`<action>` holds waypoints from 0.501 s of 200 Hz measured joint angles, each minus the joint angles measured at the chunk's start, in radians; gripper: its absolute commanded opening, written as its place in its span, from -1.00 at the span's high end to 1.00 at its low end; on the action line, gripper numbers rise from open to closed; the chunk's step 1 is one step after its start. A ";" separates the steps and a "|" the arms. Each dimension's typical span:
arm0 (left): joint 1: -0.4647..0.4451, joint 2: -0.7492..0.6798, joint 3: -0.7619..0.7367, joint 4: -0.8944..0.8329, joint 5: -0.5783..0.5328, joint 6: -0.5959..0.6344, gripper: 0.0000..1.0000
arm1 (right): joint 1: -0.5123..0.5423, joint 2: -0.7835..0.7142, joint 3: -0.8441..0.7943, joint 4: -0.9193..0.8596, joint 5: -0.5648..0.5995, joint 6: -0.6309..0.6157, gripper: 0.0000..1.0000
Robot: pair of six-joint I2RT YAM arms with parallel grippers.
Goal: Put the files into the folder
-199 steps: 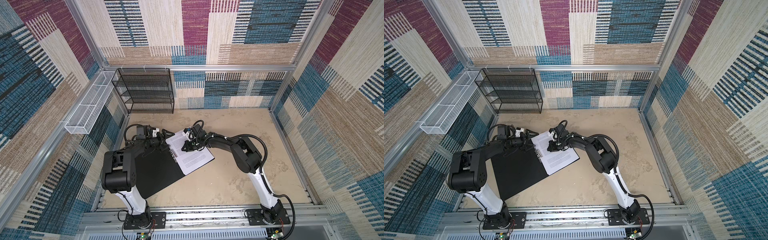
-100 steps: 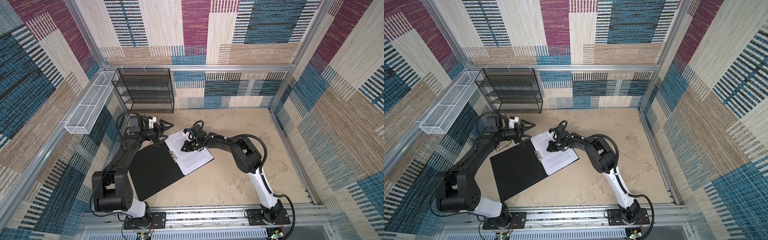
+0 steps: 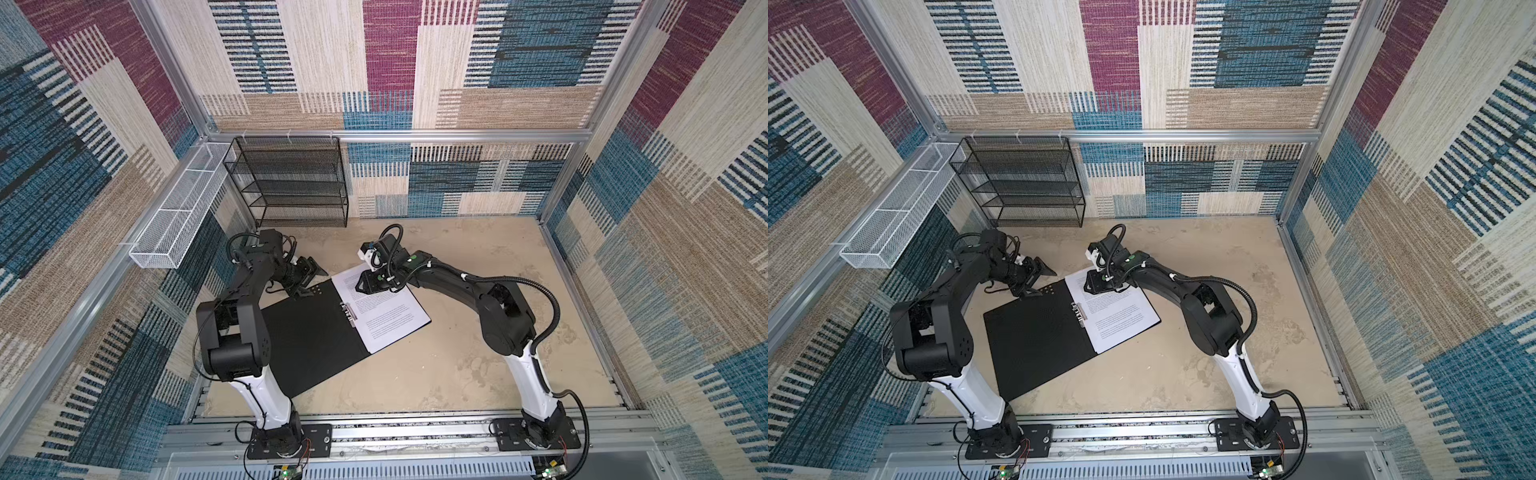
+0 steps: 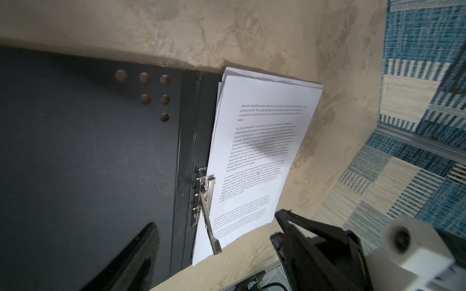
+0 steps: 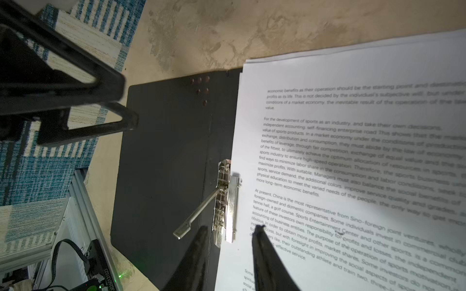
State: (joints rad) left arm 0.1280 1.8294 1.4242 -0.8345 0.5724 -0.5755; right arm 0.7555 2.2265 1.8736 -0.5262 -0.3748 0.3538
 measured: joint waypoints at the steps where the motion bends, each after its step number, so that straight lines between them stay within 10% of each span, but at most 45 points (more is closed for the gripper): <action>1: 0.000 0.002 0.001 0.000 0.000 0.000 -0.08 | 0.000 0.001 0.002 -0.002 0.002 0.000 0.23; 45: -0.012 0.125 0.059 -0.011 0.012 0.003 0.45 | 0.051 0.094 0.187 -0.127 0.089 -0.031 0.18; 100: -0.031 0.220 0.060 -0.018 0.030 0.014 0.56 | 0.120 0.229 0.461 -0.317 0.166 -0.087 0.18</action>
State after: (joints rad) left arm 0.0971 2.0495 1.4841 -0.8524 0.6022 -0.5613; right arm 0.8757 2.4554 2.3344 -0.8433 -0.2089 0.2672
